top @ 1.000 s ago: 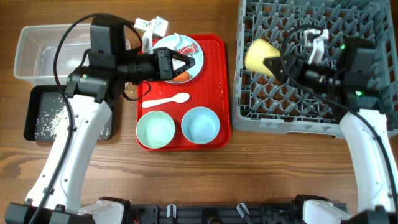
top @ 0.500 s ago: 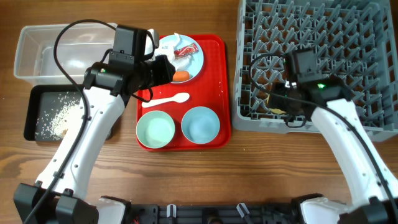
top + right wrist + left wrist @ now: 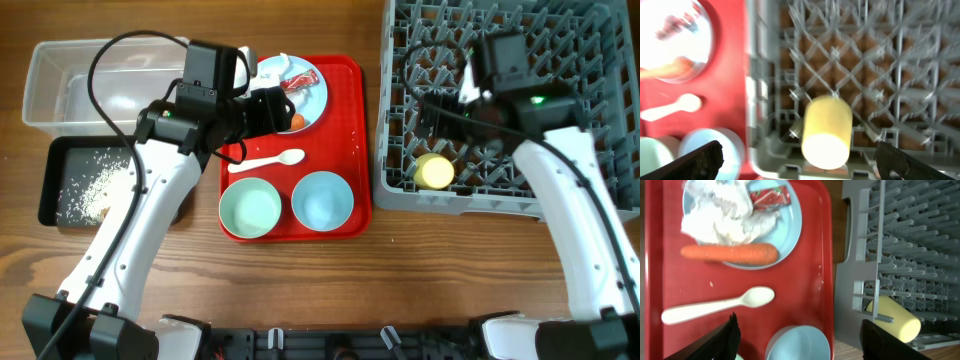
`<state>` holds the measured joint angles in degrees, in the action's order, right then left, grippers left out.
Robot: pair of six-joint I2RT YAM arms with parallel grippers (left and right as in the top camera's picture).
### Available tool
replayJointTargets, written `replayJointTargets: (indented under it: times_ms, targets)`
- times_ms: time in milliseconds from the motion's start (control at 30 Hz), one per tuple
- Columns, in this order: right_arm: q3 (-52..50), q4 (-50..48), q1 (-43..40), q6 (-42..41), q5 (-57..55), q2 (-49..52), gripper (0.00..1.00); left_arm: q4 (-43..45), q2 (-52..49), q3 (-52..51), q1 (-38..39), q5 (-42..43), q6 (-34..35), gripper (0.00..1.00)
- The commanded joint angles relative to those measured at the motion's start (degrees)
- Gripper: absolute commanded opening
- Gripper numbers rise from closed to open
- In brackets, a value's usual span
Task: Sort waste into correct bins and load items into the dishwasher rack
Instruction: 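Grasp the red wrapper from the plate with the left gripper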
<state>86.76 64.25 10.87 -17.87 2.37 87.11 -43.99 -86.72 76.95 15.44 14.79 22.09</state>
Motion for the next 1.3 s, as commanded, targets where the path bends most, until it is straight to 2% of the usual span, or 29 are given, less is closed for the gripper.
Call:
replayJointTargets:
  times_ms: [0,67,100,167,200,300,367,700,733,767,800,833,867,900,933,1033,1167,1267]
  targets:
    - [9.0,2.8,-0.2,3.3,1.2,-0.9,1.0,4.5,-0.5,0.6,1.0,-1.3,-3.9,0.83]
    - [9.8,2.8,-0.2,4.1,1.2,-1.3,1.0,7.2,-0.6,1.7,1.0,-6.7,-4.5,0.88]
    - [9.8,2.9,-0.2,4.3,1.2,-1.3,1.0,8.2,-1.4,3.1,1.2,-9.5,-7.0,0.95]
    - [9.8,3.2,-0.2,4.2,1.2,-1.3,1.0,8.5,-5.7,7.6,2.0,-18.2,-10.6,0.99]
    - [9.8,3.4,-0.2,4.2,1.2,-1.3,1.0,8.2,-10.0,11.2,2.0,-19.6,-12.8,1.0]
    - [9.7,4.9,-0.2,4.4,1.2,-1.3,1.0,7.8,-21.4,18.9,2.0,-20.8,-15.9,1.0]
    - [9.3,5.7,-0.2,4.5,1.1,-1.3,1.0,11.3,-29.4,21.1,2.0,-23.0,-16.3,1.0]
    - [8.3,5.7,-0.2,4.4,1.1,-1.2,1.0,12.5,-43.5,21.1,3.9,-22.5,-17.4,0.99]
    - [8.3,5.7,-0.2,4.4,1.1,-1.2,1.0,12.2,-44.6,21.1,4.0,-22.5,-17.4,0.96]
    - [8.3,5.7,-0.2,4.4,1.1,-1.2,1.0,12.1,-45.1,21.1,4.0,-22.5,-17.4,0.84]
    - [8.3,5.7,-0.2,4.4,1.1,-1.2,1.0,12.1,-45.2,21.1,4.0,-22.5,-17.4,0.68]
    - [8.3,5.7,-0.2,4.4,1.1,-1.2,1.0,12.2,-45.2,21.1,4.0,-22.6,-17.4,0.39]
    - [8.3,5.7,-0.2,4.5,1.1,-1.2,1.0,12.2,-45.2,21.1,4.0,-22.6,-17.4,0.28]
    - [8.3,5.7,-0.2,4.5,1.1,-1.2,1.0,12.1,-45.2,21.1,4.0,-22.6,-17.4,0.07]
    - [8.3,5.7,-0.2,4.5,1.1,-1.2,1.0,12.1,-45.2,21.1,4.0,-22.6,-17.4,0.04]
    - [8.3,5.7,-0.2,5.0,1.2,-1.2,1.0,12.5,-42.9,21.6,3.8,-22.6,-17.4,0.04]
    - [8.3,5.7,-0.2,5.9,1.2,-1.2,1.0,11.3,-34.1,23.7,3.3,-22.6,-17.2,0.04]
    - [8.3,5.7,-0.2,5.9,1.1,-1.2,1.0,9.2,-24.0,24.0,2.3,-24.2,-16.9,0.04]
